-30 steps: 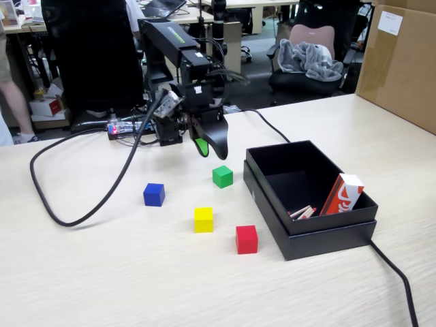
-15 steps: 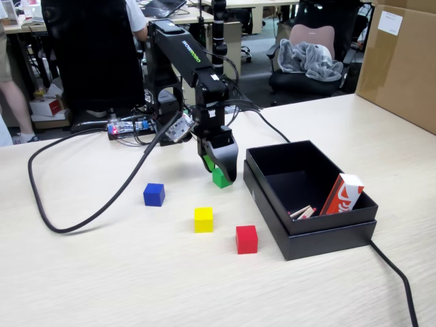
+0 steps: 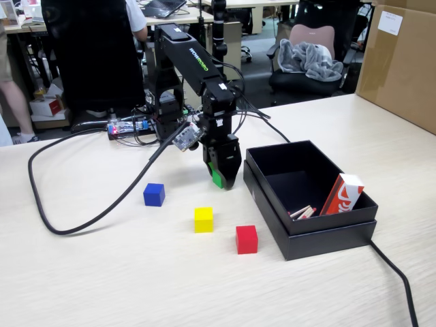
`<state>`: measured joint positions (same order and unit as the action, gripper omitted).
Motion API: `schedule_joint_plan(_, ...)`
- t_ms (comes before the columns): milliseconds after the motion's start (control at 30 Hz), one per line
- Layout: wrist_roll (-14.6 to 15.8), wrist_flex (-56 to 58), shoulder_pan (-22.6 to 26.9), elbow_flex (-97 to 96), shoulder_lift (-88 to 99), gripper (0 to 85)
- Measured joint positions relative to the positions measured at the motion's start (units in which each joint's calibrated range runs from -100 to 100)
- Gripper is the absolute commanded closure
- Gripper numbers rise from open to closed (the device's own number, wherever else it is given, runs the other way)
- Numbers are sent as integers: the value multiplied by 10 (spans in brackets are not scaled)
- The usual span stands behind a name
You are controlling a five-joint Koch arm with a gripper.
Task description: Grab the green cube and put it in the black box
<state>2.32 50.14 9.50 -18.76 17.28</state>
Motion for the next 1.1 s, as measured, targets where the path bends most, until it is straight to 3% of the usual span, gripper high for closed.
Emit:
schedule_joint_plan(267,1,6,0,1,28,846)
schedule_joint_plan(433,1,116,18,274,140,847)
schedule_joint_plan(567,2,125,29,367,141,846)
schedule_joint_plan(1100,6,125,58,522,-223,846)
